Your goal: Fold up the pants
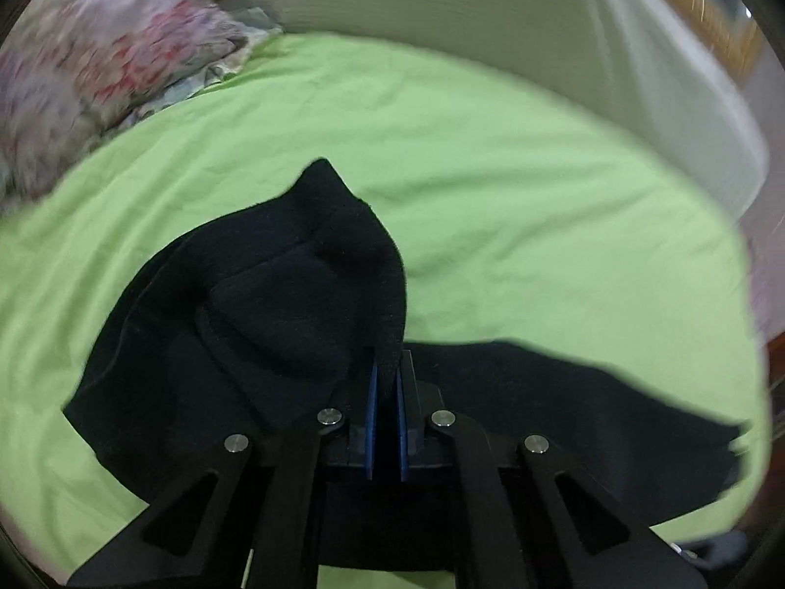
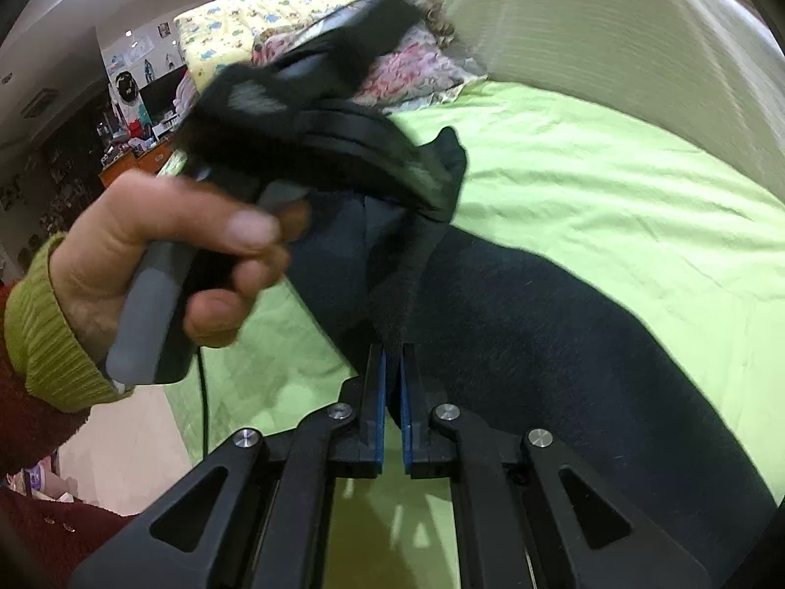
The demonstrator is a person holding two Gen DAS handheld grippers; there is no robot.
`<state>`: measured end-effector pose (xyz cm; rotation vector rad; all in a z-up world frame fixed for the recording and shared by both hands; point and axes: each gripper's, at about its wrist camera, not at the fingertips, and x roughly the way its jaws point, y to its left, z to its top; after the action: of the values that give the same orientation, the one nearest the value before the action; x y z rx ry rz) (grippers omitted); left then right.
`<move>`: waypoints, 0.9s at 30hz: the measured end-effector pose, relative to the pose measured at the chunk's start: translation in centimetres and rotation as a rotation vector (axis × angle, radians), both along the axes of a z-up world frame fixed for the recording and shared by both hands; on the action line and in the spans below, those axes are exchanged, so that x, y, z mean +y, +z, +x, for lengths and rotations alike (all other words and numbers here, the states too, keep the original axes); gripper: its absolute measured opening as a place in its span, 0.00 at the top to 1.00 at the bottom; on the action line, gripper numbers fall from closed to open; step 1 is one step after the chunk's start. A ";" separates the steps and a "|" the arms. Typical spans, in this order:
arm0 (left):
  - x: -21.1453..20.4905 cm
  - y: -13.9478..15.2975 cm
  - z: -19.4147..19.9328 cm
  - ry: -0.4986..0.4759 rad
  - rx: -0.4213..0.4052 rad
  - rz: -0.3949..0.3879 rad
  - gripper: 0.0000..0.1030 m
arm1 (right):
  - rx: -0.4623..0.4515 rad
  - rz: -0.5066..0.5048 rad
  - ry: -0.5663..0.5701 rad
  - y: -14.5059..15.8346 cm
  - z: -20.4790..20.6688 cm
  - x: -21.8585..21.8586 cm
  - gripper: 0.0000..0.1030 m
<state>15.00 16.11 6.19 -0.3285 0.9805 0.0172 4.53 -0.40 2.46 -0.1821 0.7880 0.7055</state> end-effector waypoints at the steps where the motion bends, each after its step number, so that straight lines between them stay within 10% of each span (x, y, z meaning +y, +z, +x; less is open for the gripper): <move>1: 1.2 0.5 -1.3 0.020 -0.052 -0.067 0.96 | -0.005 0.011 -0.001 0.3 0.1 -0.1 0.94; 8: 6.5 -1.2 -9.4 0.156 -0.171 -0.309 0.96 | -0.004 -0.031 0.034 -1.0 -0.9 0.4 0.94; 20: 10.0 -6.3 -10.9 0.203 -0.147 -0.374 0.94 | 0.075 -0.044 0.003 -2.7 1.0 1.8 0.93; 27: 10.8 -7.4 -12.9 0.231 -0.103 -0.335 0.65 | 0.105 -0.019 0.004 -2.1 0.1 0.6 0.68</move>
<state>2.15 26.88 -1.22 -0.7426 0.8382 0.0455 4.67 0.19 0.32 -0.1645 0.8948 0.7158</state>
